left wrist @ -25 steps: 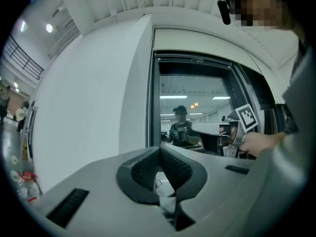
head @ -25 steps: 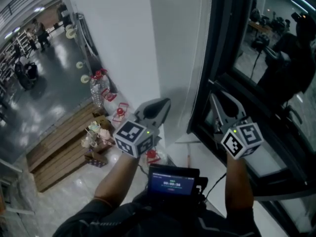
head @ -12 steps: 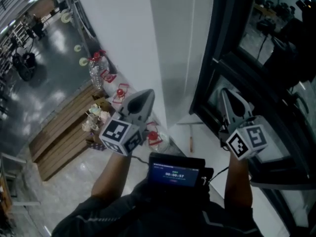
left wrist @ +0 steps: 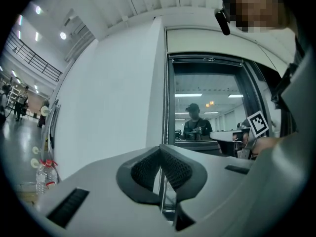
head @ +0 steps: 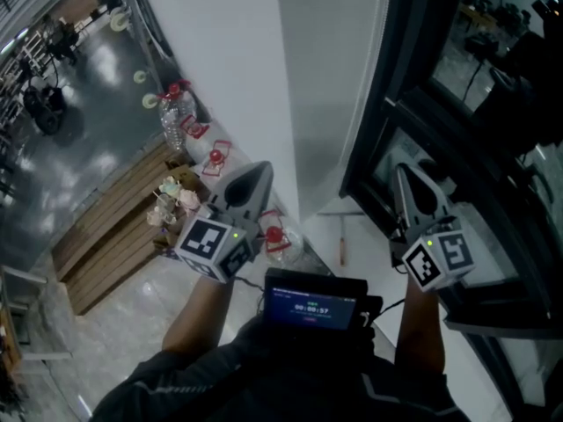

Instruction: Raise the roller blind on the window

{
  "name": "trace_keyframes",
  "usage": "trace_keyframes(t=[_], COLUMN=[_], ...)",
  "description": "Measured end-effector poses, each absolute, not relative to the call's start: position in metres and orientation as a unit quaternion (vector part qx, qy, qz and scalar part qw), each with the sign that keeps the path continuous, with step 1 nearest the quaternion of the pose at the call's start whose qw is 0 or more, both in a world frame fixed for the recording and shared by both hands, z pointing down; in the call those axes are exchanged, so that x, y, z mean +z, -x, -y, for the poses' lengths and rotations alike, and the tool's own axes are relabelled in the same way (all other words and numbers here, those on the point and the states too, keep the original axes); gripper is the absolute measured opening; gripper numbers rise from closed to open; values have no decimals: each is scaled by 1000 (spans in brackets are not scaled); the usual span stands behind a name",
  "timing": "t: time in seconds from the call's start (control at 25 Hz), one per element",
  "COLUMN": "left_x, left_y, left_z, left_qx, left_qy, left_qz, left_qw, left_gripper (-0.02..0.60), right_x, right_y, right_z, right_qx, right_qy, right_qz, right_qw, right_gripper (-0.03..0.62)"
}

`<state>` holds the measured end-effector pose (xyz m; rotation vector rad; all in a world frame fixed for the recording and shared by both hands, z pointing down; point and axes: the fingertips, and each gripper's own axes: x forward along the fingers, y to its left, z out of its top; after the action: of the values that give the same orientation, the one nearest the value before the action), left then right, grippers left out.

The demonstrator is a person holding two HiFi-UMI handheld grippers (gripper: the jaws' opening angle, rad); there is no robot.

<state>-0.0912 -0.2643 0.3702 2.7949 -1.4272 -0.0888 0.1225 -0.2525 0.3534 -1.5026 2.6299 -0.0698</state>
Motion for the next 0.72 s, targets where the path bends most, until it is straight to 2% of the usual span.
trace_keyframes(t=[0.72], left_x=[365], left_y=[84], left_z=[256], left_qx=[-40], left_qy=[-901], left_qz=[432], left_qw=[3], left_gripper=[-3], right_x=[348], right_y=[-119], right_z=[248], right_qx=[-17], right_qy=[505], right_qz=[-861], right_qw=[57], right_gripper=[18])
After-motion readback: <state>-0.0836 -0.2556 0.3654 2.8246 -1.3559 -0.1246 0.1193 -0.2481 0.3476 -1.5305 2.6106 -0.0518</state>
